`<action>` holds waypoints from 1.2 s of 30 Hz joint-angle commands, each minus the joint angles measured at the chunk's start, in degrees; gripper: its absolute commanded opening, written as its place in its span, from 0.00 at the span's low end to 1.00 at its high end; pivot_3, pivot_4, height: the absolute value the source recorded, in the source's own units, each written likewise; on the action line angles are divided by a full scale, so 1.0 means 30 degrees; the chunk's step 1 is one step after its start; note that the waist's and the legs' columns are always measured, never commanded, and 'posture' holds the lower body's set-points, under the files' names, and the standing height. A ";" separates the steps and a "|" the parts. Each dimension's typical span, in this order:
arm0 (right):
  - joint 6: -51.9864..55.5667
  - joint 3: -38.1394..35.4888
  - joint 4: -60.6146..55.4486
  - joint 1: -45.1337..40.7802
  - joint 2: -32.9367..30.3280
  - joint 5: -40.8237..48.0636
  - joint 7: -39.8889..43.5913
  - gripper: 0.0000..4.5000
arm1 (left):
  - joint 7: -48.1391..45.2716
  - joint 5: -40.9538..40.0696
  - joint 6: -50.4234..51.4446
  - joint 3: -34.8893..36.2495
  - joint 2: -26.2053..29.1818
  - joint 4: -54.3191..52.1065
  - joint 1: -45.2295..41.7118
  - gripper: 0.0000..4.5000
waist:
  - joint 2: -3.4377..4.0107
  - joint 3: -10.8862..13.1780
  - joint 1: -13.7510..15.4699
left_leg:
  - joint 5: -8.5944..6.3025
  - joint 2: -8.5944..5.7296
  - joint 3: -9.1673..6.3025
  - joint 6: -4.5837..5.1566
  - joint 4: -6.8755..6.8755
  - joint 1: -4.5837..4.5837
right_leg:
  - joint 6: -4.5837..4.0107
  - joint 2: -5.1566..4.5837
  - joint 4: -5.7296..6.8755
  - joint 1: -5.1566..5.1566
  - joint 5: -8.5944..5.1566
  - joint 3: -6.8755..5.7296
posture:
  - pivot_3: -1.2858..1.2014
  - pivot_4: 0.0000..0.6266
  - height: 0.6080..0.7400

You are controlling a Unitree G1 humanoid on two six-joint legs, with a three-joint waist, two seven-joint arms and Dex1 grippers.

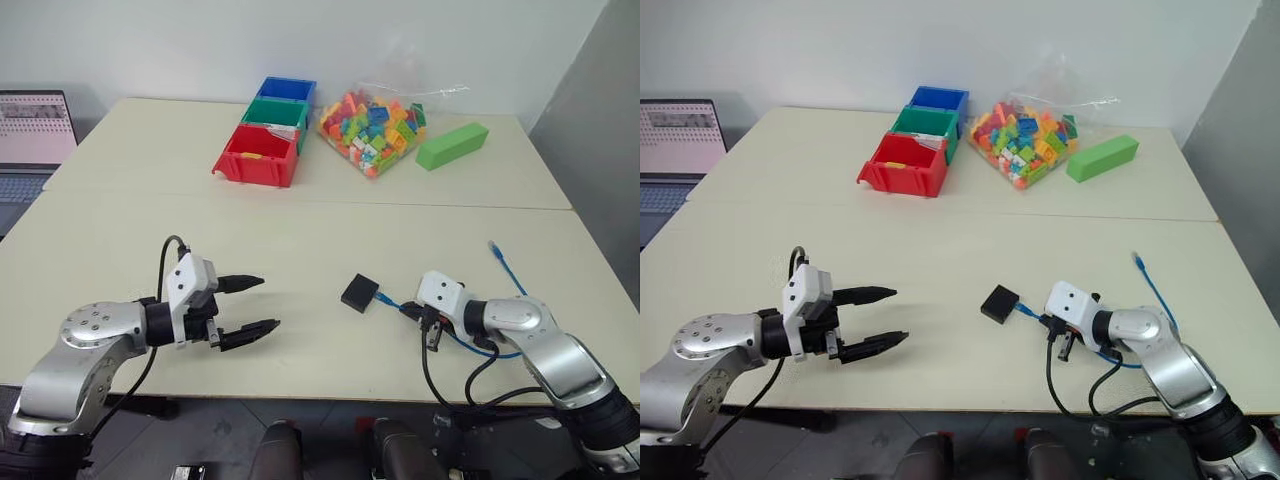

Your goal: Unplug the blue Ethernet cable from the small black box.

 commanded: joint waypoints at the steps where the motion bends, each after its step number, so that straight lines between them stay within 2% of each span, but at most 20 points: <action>1: 0.0626 -0.0223 -0.0611 0.0234 -0.0143 0.0532 0.0390 0.26 | -0.0200 -0.0064 -0.0250 -0.0051 0.0009 -0.0009 -0.0275 1.00 | 0.0002 0.0001 -0.0038 | 0.0000 0.0000 0.0001 0.0000 -0.0001 0.0001 | 0.0000 0.0001 0.0001 0.0000 0.0000 0.0001 | 0.52 0.24 1.00; 2: 0.0770 -0.0272 -0.0838 0.0215 -0.0195 0.0767 0.0596 0.34 | -0.0267 -0.0122 -0.0239 -0.0060 0.0023 -0.0014 -0.0247 1.00 | 0.0001 0.0001 -0.0039 | 0.0000 0.0002 -0.0001 0.0000 -0.0001 0.0001 | -0.0001 0.0005 0.0006 -0.0004 0.0000 0.0000 | 0.52 0.24 1.00; 7: 0.1501 -0.0437 -0.0398 -0.0306 0.1153 0.0984 -0.0592 0.57 | -0.0421 -0.0142 -0.0327 -0.0252 -0.0031 -0.0089 -0.0120 1.00 | 0.0002 0.0002 -0.0093 | 0.0000 0.0011 -0.0003 0.0000 -0.0003 0.0002 | -0.0002 0.0016 0.0011 -0.0011 0.0000 0.0001 | 0.52 0.24 1.00; 15: 0.1574 -0.0188 0.1841 -0.1003 0.3681 0.0822 -0.2103 0.57 | -0.0438 -0.0053 -0.0425 -0.0714 -0.0193 0.0016 -0.0359 1.00 | 0.0003 0.0002 -0.0116 | 0.0000 0.0012 -0.0001 0.0000 -0.0002 0.0005 | -0.0002 0.0019 0.0021 -0.0014 0.0000 0.0005 | 0.52 0.24 1.00; 19: 0.1286 0.0009 0.2783 -0.1463 0.4209 0.0746 -0.2043 0.57 | -0.0429 0.0004 -0.0433 -0.0932 -0.0340 0.0219 -0.0648 1.00 | 0.0003 0.0002 -0.0171 | 0.0000 0.0012 0.0000 0.0000 -0.0002 0.0012 | -0.0003 0.0022 0.0027 -0.0013 0.0001 0.0005 | 0.52 0.24 1.00; 22: 0.1070 0.0112 0.3100 -0.1727 0.4253 0.0662 -0.1904 0.48 | -0.0395 -0.0051 -0.0410 -0.0972 -0.0478 0.0417 -0.0803 1.00 | 0.0003 0.0001 -0.0204 | 0.0001 0.0012 0.0001 0.0000 -0.0002 0.0015 | -0.0003 0.0023 0.0031 -0.0013 0.0001 0.0005 | 0.52 0.24 1.00; 25: 0.0856 0.0256 0.3107 -0.1875 0.4195 0.0607 -0.1729 0.33 | -0.0345 -0.0010 -0.0440 -0.0962 -0.0537 0.0710 -0.0898 1.00 | 0.0003 0.0001 -0.0209 | 0.0001 0.0012 0.0000 0.0000 -0.0001 0.0014 | -0.0003 0.0025 0.0033 -0.0013 0.0001 0.0004 | 0.52 0.24 1.00; 27: 0.0708 0.0386 0.3032 -0.1919 0.4168 0.0558 -0.1636 0.19 | -0.0279 0.0187 -0.0509 -0.0991 -0.0560 0.1042 -0.0985 1.00 | 0.0003 0.0001 -0.0208 | 0.0001 0.0011 -0.0001 0.0000 0.0000 0.0012 | -0.0002 0.0025 0.0032 -0.0013 0.0001 0.0004 | 0.52 0.24 1.00; 30: 0.0345 0.0675 0.2869 -0.2081 0.4137 0.0302 -0.1679 0.05 | -0.0177 0.0642 -0.0551 -0.1257 -0.0501 0.1679 -0.1261 1.00 | 0.0004 0.0001 -0.0212 | 0.0001 0.0012 -0.0001 0.0000 -0.0001 0.0015 | -0.0003 0.0026 0.0033 -0.0013 0.0001 0.0003 | 0.52 0.24 1.00; 33: -0.0881 0.1119 0.2530 -0.2509 0.3905 -0.0559 -0.1852 0.04 | -0.0178 0.0382 -0.0097 -0.1360 -0.0738 0.2165 -0.1796 1.00 | 0.0006 0.0003 -0.0211 | 0.0000 0.0011 0.0000 0.0001 -0.0001 0.0013 | -0.0003 0.0027 0.0032 -0.0013 0.0001 0.0000 | 0.52 0.24 1.00; 36: -0.3637 0.1563 0.2084 -0.3127 0.3418 -0.1851 -0.1946 0.04 | 0.0062 -0.1042 0.1988 -0.1099 -0.1159 0.2371 -0.2616 1.00 | 0.0013 0.0009 -0.0203 | 0.0001 0.0008 0.0002 0.0001 0.0001 0.0004 | -0.0001 0.0027 0.0033 -0.0021 0.0001 -0.0015 | 0.52 0.24 1.00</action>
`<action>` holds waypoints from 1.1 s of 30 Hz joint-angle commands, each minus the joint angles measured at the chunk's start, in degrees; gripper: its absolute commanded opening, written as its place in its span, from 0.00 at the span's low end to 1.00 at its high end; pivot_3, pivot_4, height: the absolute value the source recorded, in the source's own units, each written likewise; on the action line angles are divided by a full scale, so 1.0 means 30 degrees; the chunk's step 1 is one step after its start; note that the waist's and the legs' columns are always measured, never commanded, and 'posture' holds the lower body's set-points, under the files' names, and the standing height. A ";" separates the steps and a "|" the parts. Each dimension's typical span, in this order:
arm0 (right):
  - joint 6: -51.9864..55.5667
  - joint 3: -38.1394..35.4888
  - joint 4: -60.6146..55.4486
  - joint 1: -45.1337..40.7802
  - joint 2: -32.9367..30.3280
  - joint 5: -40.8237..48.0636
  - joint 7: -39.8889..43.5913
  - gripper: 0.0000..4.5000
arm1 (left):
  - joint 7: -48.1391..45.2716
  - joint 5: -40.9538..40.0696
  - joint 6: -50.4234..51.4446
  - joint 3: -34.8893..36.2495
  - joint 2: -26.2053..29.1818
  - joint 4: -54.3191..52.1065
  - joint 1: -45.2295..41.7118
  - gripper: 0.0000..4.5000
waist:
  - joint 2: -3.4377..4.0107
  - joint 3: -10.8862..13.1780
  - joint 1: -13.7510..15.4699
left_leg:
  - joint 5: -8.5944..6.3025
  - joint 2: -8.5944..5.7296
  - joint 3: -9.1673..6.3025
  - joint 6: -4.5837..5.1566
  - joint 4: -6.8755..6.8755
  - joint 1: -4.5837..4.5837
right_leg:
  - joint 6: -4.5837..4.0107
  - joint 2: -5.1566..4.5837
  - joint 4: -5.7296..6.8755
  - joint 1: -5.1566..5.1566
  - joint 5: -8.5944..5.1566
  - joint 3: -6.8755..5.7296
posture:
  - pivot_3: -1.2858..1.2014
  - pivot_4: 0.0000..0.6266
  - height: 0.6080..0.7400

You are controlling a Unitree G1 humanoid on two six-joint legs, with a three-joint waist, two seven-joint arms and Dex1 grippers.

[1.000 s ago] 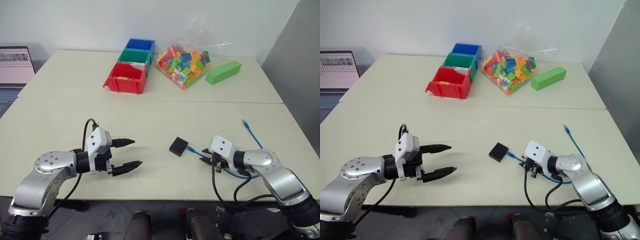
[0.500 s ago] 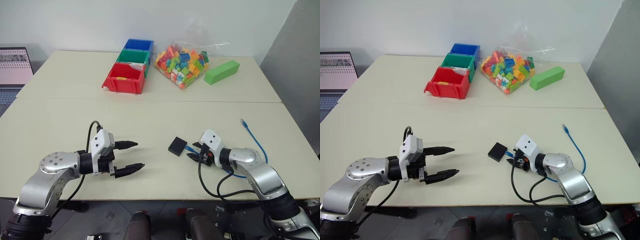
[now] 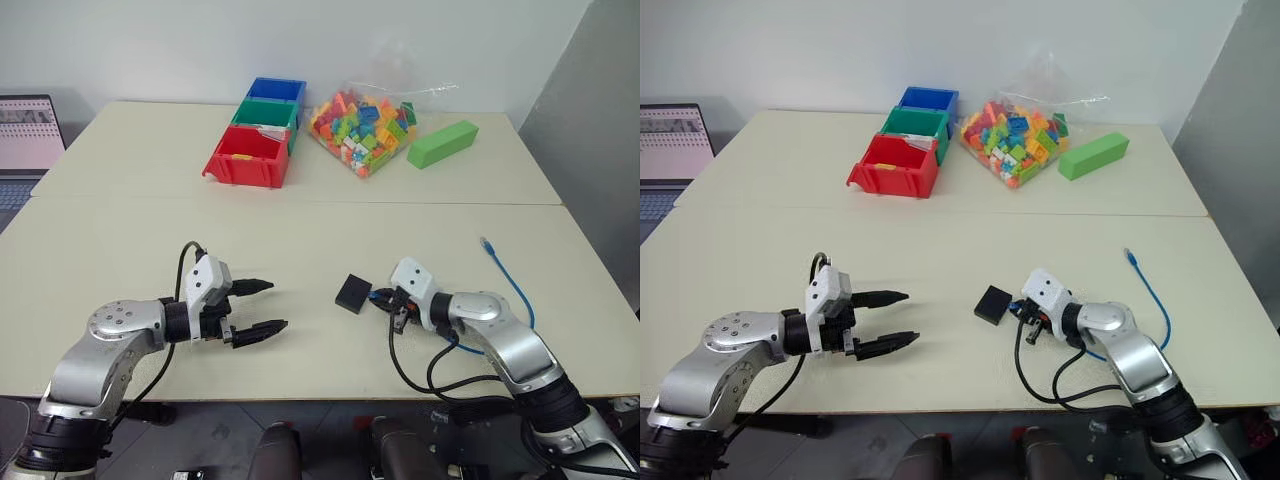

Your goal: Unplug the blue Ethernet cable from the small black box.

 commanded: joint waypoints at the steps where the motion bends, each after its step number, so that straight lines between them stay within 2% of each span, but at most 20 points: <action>1: -0.3663 0.0253 -0.1058 -0.0925 -0.0491 -0.1340 -0.0071 0.04 | 0.0391 -0.2212 0.2700 0.0615 -0.0495 0.0060 -0.1137 1.00 | 0.0001 0.0001 0.0002 | 0.0000 -0.0001 0.0002 0.0000 0.0000 -0.0003 | 0.0000 0.0000 0.0000 -0.0003 0.0000 -0.0006 | 0.52 0.24 1.00; 8: -0.9591 0.1055 -0.1238 -0.2576 -0.0720 -0.2967 0.0514 0.04 | 0.0518 -0.6316 0.8217 0.1829 -0.0388 0.0807 -0.3005 1.00 | 0.0015 0.0015 -0.0091 | 0.0000 0.0002 -0.0006 -0.0001 -0.0002 -0.0020 | 0.0002 0.0010 -0.0005 -0.0012 -0.0001 -0.0043 | 0.52 0.24 1.00; 11: -1.1524 0.1118 -0.0774 -0.3262 -0.0741 -0.3435 0.0568 0.04 | 0.0983 -0.7417 0.9580 0.2182 -0.0674 0.0754 -0.3463 1.00 | 0.0015 0.0015 -0.0115 | 0.0000 0.0001 -0.0009 -0.0001 0.0001 -0.0019 | 0.0000 0.0009 -0.0001 -0.0009 0.0000 -0.0048 | 0.52 0.24 1.00; 17: -1.3432 0.1088 0.0178 -0.3860 -0.0652 -0.3961 0.0683 0.04 | 0.1721 -0.8278 1.0300 0.2004 -0.1347 -0.0232 -0.3749 1.00 | 0.0012 0.0014 -0.0088 | 0.0001 -0.0006 -0.0014 -0.0003 0.0006 -0.0022 | -0.0063 -0.0006 -0.0002 -0.0001 0.0037 -0.0045 | 0.52 0.24 1.00; 23: -1.3708 0.1041 0.0257 -0.4144 -0.0237 -0.4006 0.0823 0.04 | 0.2791 -0.8147 1.0112 0.1966 -0.2370 0.0092 -0.4474 1.00 | 0.0013 0.0014 0.0005 | 0.0002 -0.0005 -0.0020 -0.0005 0.0009 -0.0019 | -0.0078 -0.0007 0.0005 0.0000 0.0045 -0.0029 | 0.52 0.24 1.00; 27: -1.3714 0.0906 0.0287 -0.4121 -0.0068 -0.4116 0.0818 0.04 | 0.2304 -0.8241 1.0175 0.2045 -0.2165 0.0625 -0.4732 0.85 | 0.0013 0.0014 -0.0001 | 0.0003 -0.0003 -0.0022 -0.0005 0.0007 -0.0012 | -0.0079 -0.0004 0.0011 0.0000 0.0045 -0.0023 | 0.52 0.24 1.00; 28: -1.3687 0.0888 0.0282 -0.4133 -0.0015 -0.4146 0.0813 0.04 | 0.2162 -0.8299 1.0220 0.2023 -0.2093 0.0646 -0.4736 0.78 | 0.0013 0.0014 0.0005 | 0.0003 -0.0005 -0.0019 -0.0005 0.0007 -0.0013 | -0.0083 -0.0005 0.0011 0.0000 0.0047 -0.0024 | 0.52 0.24 1.00; 33: -1.3673 0.0842 0.0214 -0.4105 0.0098 -0.4352 0.0778 0.04 | 0.1748 -0.8205 1.0242 0.1872 -0.1901 0.0758 -0.4777 0.56 | 0.0013 0.0014 0.0015 | 0.0003 -0.0006 -0.0020 -0.0006 0.0007 -0.0014 | -0.0082 -0.0006 0.0010 0.0000 0.0047 -0.0026 | 0.52 0.24 1.00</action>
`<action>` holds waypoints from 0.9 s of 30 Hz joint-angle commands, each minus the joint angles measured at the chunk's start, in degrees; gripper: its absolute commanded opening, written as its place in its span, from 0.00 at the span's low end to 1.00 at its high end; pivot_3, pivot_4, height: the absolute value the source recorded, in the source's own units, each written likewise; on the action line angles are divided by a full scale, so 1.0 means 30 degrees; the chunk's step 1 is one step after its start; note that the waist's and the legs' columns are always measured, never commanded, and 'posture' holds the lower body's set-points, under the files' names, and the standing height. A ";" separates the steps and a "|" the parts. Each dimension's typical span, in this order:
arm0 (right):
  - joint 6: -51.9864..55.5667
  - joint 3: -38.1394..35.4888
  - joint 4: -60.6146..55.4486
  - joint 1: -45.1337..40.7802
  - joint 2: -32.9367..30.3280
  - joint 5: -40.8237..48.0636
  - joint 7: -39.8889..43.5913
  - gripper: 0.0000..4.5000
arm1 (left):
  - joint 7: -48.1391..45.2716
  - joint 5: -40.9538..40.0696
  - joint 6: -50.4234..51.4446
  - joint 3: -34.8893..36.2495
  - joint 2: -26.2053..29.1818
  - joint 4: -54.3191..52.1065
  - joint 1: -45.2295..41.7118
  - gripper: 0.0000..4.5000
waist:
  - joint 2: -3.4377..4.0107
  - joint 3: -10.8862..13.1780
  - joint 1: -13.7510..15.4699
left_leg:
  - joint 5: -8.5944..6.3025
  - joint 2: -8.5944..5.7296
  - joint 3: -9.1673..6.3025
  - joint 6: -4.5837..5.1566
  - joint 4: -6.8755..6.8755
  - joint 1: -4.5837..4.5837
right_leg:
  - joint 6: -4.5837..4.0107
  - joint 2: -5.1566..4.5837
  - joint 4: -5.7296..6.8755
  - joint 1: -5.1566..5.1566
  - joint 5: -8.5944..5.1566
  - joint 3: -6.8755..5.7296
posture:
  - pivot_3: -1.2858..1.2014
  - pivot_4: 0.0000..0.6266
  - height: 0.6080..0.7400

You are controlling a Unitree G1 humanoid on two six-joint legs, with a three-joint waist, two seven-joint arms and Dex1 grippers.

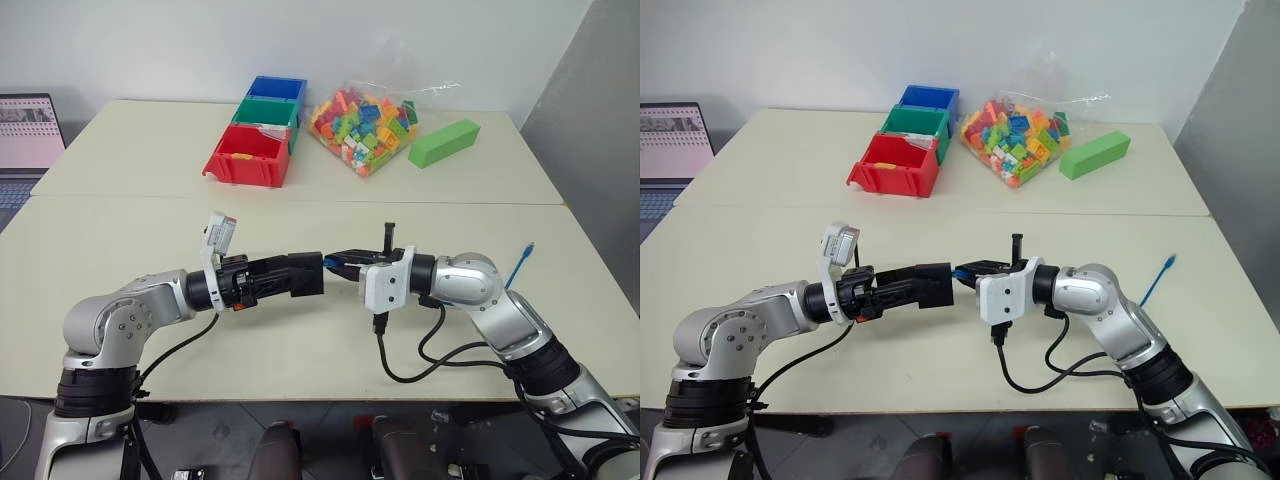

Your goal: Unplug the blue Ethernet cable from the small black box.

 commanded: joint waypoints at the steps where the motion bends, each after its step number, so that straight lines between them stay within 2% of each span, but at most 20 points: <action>1: -0.0298 -0.0466 -0.0436 -0.0366 0.0094 -0.0126 -0.0134 0.04 | -0.0532 -0.0211 -0.0083 0.0125 0.0313 -0.0181 -0.0363 0.50 | 0.0000 0.0000 0.0002 | 0.0000 0.0000 0.0001 0.0000 0.0000 0.0000 | 0.0000 0.0000 0.0000 0.0000 0.0000 -0.0002 | 0.52 0.24 1.00; 8: -0.0133 -0.0288 -0.0770 -0.0156 0.0154 -0.0477 -0.0079 0.04 | -0.0950 0.0518 -0.0648 -0.0337 0.0258 0.0310 -0.0423 0.18 | 0.0000 0.0000 0.0002 | 0.0000 -0.0001 0.0003 0.0000 0.0000 0.0000 | 0.0001 0.0000 0.0000 0.0000 0.0000 -0.0001 | 0.52 0.24 1.00; 10: -0.0081 -0.0205 -0.0932 -0.0011 0.0052 -0.0514 0.0149 0.04 | -0.1095 0.0734 -0.0816 -0.0481 0.0258 0.0404 -0.0412 0.17 | 0.0000 0.0000 0.0009 | 0.0000 -0.0001 0.0001 0.0000 0.0000 0.0000 | 0.0000 0.0000 0.0000 0.0000 0.0000 -0.0005 | 0.52 0.24 1.00; 12: -0.0184 -0.0211 -0.1024 0.0060 -0.0013 -0.0688 0.0135 0.19 | -0.1329 0.0962 -0.0995 -0.0637 0.0304 0.0526 -0.0348 0.17 | 0.0000 0.0000 0.0008 | 0.0000 -0.0001 0.0003 0.0000 0.0000 -0.0001 | 0.0000 0.0000 -0.0001 0.0000 0.0000 -0.0001 | 0.52 0.24 1.00; 13: -0.0190 -0.0220 -0.1047 0.0075 -0.0020 -0.0727 0.0141 0.21 | -0.1407 0.1029 -0.1046 -0.0690 0.0326 0.0563 -0.0331 0.17 | 0.0001 0.0000 0.0007 | 0.0000 -0.0001 0.0003 0.0000 0.0000 -0.0001 | -0.0001 0.0000 -0.0001 0.0000 0.0000 0.0000 | 0.52 0.24 1.00; 14: -0.0109 -0.0231 -0.1131 0.0121 -0.0072 -0.0712 0.0250 0.29 | -0.1538 0.1128 -0.1115 -0.0770 0.0370 0.0586 -0.0308 0.17 | 0.0001 0.0000 0.0006 | 0.0000 -0.0002 0.0006 0.0000 0.0000 0.0000 | 0.0000 0.0000 0.0000 0.0000 0.0000 -0.0002 | 0.52 0.24 1.00; 16: 0.0307 -0.0428 -0.1750 0.0279 -0.0407 -0.0322 0.0809 0.37 | -0.1891 0.1215 -0.1217 -0.0931 0.0466 0.0637 -0.0311 0.17 | 0.0001 0.0000 0.0012 | 0.0000 0.0000 -0.0002 0.0000 0.0000 -0.0002 | 0.0000 0.0000 -0.0001 0.0000 0.0000 -0.0003 | 0.52 0.24 1.00; 17: 0.0973 -0.0605 -0.2377 0.0442 -0.0737 0.0321 0.1492 0.44 | -0.2146 0.1315 -0.1303 -0.1056 0.0552 0.0663 -0.0319 0.17 | 0.0001 0.0001 0.0019 | 0.0000 -0.0002 0.0002 0.0001 0.0000 -0.0002 | 0.0000 0.0000 -0.0001 0.0000 0.0000 -0.0005 | 0.52 0.24 1.00; 20: 0.4864 -0.1711 -0.4753 0.1068 -0.1199 0.3830 0.3150 0.57 | -0.3047 0.2385 -0.2691 -0.1594 0.0776 0.0872 -0.0275 0.17 | 0.0002 0.0001 0.0123 | 0.0000 -0.0006 0.0004 0.0001 -0.0001 -0.0006 | 0.0000 -0.0002 -0.0007 0.0000 -0.0001 -0.0007 | 0.52 0.24 1.00; 23: 1.0900 -0.3222 -0.5979 0.1103 -0.0778 0.8297 0.3406 0.57 | -0.4293 0.3392 -0.4516 -0.2090 0.0876 0.1196 -0.0296 0.17 | 0.0002 0.0001 0.0127 | 0.0000 -0.0002 0.0003 0.0000 0.0000 -0.0001 | -0.0004 -0.0002 -0.0004 0.0002 0.0001 -0.0008 | 0.52 0.24 1.00; 27: 1.6207 -0.4595 -0.5481 0.0726 -0.0193 1.2145 0.3171 0.57 | -0.6004 0.4078 -0.5943 -0.2530 0.1266 0.1211 -0.0318 0.17 | 0.0004 0.0002 0.0127 | 0.0000 0.0003 -0.0005 0.0001 0.0001 0.0003 | -0.0007 0.0000 0.0004 0.0005 0.0002 -0.0004 | 0.52 0.24 1.00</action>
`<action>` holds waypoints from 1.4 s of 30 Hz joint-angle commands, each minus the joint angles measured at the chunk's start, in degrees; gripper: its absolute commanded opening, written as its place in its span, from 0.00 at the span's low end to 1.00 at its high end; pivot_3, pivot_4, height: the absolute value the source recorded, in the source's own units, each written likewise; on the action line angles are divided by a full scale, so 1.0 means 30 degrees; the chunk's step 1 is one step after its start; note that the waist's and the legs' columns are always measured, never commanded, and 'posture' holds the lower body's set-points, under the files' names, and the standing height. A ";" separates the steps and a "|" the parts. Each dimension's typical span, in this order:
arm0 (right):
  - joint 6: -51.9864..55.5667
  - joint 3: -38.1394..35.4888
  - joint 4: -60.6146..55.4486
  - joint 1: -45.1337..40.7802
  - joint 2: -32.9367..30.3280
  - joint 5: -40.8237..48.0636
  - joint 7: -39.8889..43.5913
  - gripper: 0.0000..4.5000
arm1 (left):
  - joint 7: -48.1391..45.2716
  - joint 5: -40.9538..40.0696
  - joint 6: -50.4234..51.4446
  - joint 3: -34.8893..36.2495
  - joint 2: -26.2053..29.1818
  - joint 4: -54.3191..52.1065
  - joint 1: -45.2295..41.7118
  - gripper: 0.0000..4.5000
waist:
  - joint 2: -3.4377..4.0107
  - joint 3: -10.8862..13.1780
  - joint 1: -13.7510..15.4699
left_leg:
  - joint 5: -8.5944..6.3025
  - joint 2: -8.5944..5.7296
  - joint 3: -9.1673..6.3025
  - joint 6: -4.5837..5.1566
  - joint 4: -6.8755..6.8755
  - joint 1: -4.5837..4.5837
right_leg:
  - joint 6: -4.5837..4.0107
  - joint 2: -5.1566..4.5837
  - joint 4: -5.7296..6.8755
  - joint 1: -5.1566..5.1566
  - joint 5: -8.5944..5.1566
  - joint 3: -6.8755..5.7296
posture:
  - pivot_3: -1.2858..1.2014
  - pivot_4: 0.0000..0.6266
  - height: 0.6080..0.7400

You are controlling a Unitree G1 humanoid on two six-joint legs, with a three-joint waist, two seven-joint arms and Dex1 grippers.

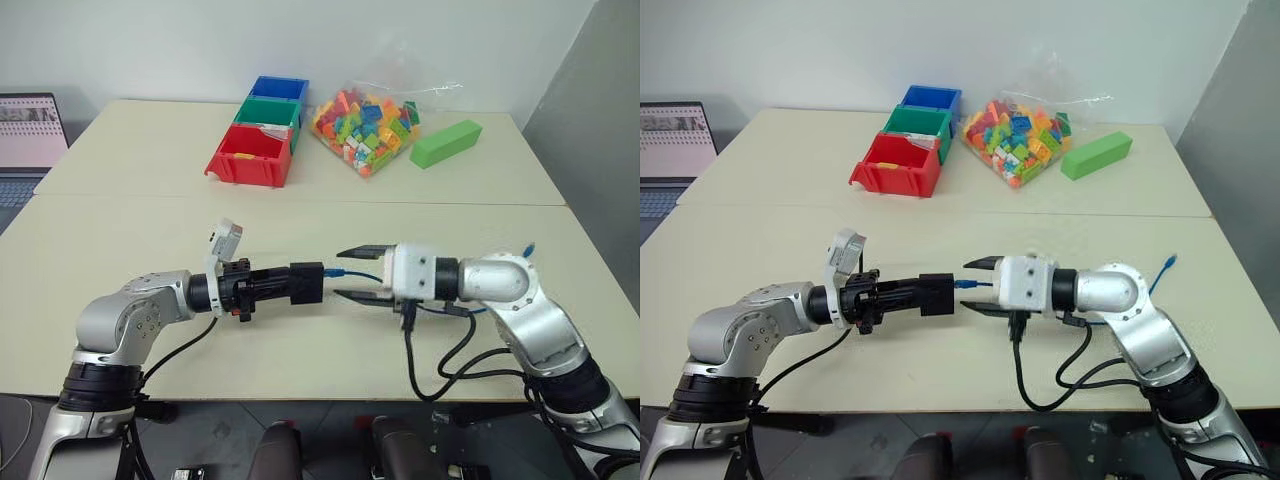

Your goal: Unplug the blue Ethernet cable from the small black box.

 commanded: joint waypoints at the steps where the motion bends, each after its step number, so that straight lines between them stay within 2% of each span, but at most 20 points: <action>1: 0.4747 -0.1548 0.0191 -0.0502 0.0603 0.3907 -0.0154 0.57 | -0.1945 0.0527 -0.1556 -0.0273 0.0649 -0.0304 -0.0259 0.17 | 0.0001 0.0001 -0.0006 | -0.0001 -0.0002 0.0005 0.0001 0.0000 0.0000 | 0.0000 0.0000 0.0000 0.0000 -0.0001 0.0000 | 0.52 0.24 1.00; 4: 0.6470 -0.1799 0.0803 -0.0600 0.0954 0.5268 -0.0157 0.57 | -0.2485 0.0658 -0.1831 -0.0281 0.0810 -0.0185 -0.0474 0.17 | 0.0009 0.0006 -0.0010 | -0.0002 -0.0002 0.0006 0.0003 -0.0005 -0.0002 | 0.0001 0.0003 -0.0007 -0.0002 -0.0010 0.0001 | 0.52 0.24 1.00; 9: 0.7398 -0.1535 0.1772 -0.0891 0.1455 0.6134 -0.0071 0.57 | -0.2710 0.0729 -0.1757 -0.0188 0.0891 -0.0488 -0.0739 0.17 | 0.0013 0.0008 -0.0021 | -0.0003 -0.0003 0.0010 0.0005 -0.0005 -0.0009 | 0.0038 0.0006 -0.0014 -0.0007 -0.0031 -0.0009 | 0.52 0.24 1.00; 22: 0.7395 -0.0814 0.3439 -0.1730 0.2639 0.6362 0.0060 0.57 | -0.2363 0.0613 -0.1385 -0.0011 0.0922 -0.1212 -0.0698 0.17 | 0.0016 0.0010 -0.0056 | -0.0004 0.0001 0.0009 0.0006 -0.0006 -0.0012 | 0.0077 0.0013 -0.0013 -0.0013 -0.0053 -0.0023 | 0.52 0.24 1.00; 39: 0.7618 -0.0933 0.4246 -0.2273 0.2103 0.6597 0.1057 0.57 | -0.2106 0.0572 -0.1334 0.0141 0.0976 -0.1467 -0.0577 0.17 | 0.0018 0.0011 -0.0144 | -0.0004 0.0001 0.0008 0.0006 -0.0007 -0.0014 | 0.0078 0.0015 -0.0018 -0.0013 -0.0054 -0.0027 | 0.52 0.24 1.00; 42: 0.7575 -0.0886 0.4328 -0.2356 0.2064 0.6592 0.1087 0.45 | -0.2094 0.0556 -0.1344 0.0175 0.1006 -0.1567 -0.0483 0.17 | 0.0018 0.0011 -0.0143 | -0.0004 0.0001 0.0007 0.0006 -0.0007 -0.0015 | 0.0079 0.0015 -0.0018 -0.0013 -0.0054 -0.0025 | 0.52 0.24 1.00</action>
